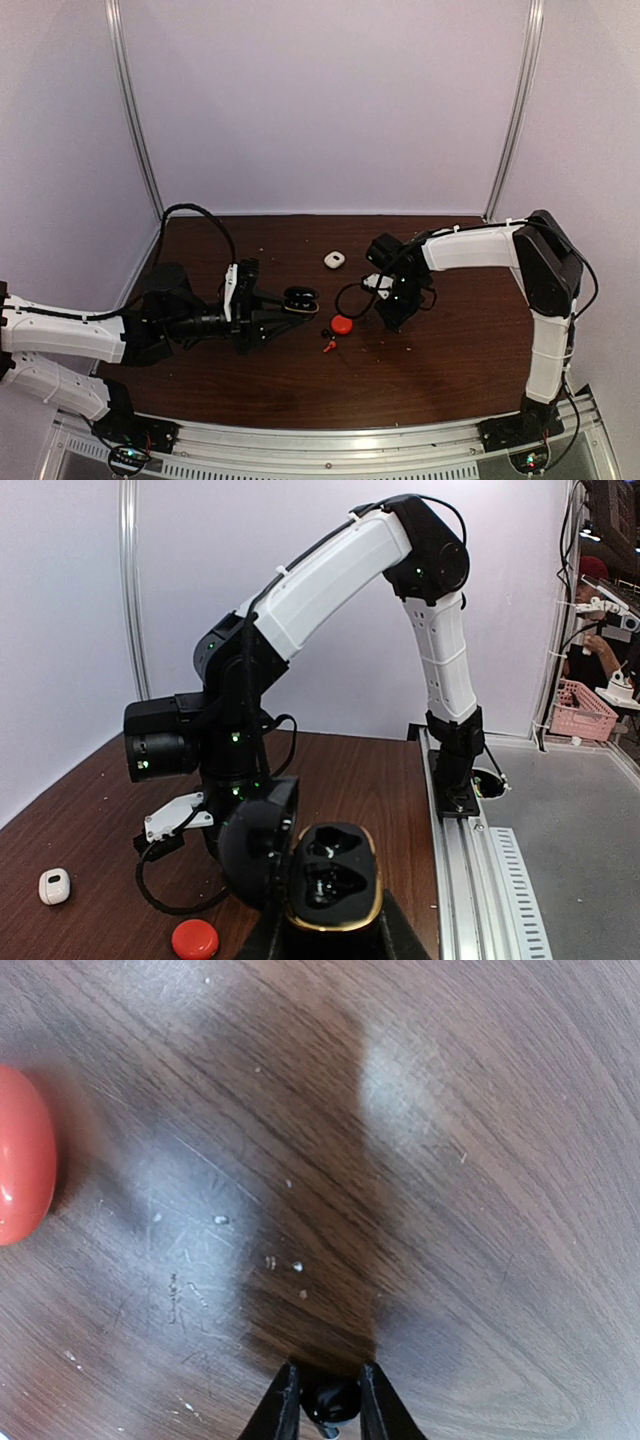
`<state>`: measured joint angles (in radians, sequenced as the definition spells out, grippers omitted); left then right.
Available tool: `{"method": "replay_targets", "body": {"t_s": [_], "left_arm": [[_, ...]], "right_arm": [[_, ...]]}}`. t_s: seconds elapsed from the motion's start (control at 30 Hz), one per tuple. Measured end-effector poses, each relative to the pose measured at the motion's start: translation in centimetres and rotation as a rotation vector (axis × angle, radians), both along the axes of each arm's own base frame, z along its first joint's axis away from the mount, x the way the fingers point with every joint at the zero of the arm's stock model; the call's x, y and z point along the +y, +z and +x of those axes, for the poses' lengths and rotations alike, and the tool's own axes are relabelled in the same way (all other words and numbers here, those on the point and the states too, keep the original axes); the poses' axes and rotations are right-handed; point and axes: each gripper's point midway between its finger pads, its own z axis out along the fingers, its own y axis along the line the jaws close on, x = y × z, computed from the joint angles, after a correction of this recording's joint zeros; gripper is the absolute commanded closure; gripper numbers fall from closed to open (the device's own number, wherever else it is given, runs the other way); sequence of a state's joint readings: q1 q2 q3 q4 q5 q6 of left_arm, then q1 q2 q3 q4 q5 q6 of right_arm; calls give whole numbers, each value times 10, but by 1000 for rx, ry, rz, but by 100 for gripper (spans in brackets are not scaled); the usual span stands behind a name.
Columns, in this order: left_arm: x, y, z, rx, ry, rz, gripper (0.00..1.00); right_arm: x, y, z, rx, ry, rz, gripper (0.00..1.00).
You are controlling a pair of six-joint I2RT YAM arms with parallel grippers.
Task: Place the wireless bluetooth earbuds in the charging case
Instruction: Pick up the left earbud from the center of the board, then place the left earbud in the left side groove of the charging case.
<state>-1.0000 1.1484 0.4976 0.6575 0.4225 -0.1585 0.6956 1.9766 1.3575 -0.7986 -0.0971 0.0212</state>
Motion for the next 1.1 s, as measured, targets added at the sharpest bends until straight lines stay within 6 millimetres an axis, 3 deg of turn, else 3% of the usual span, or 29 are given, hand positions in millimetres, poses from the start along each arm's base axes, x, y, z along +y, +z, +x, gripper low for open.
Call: {"method": "replay_targets", "body": {"t_s": [0.47, 0.63, 0.8, 0.9, 1.1], "left_arm": [[0, 0, 1, 1, 5, 1, 100], [3, -4, 3, 2, 28, 1, 100], [5, -3, 8, -7, 59, -16, 100], [8, 0, 12, -13, 86, -33, 100], [11, 11, 24, -31, 160, -85, 100]], "right_arm": [[2, 2, 0, -2, 2, 11, 86], [11, 16, 5, -34, 3, 67, 87], [27, 49, 17, -118, 5, 178, 88], [40, 78, 24, -185, 14, 275, 88], [72, 174, 29, -364, 61, 593, 88]]}}
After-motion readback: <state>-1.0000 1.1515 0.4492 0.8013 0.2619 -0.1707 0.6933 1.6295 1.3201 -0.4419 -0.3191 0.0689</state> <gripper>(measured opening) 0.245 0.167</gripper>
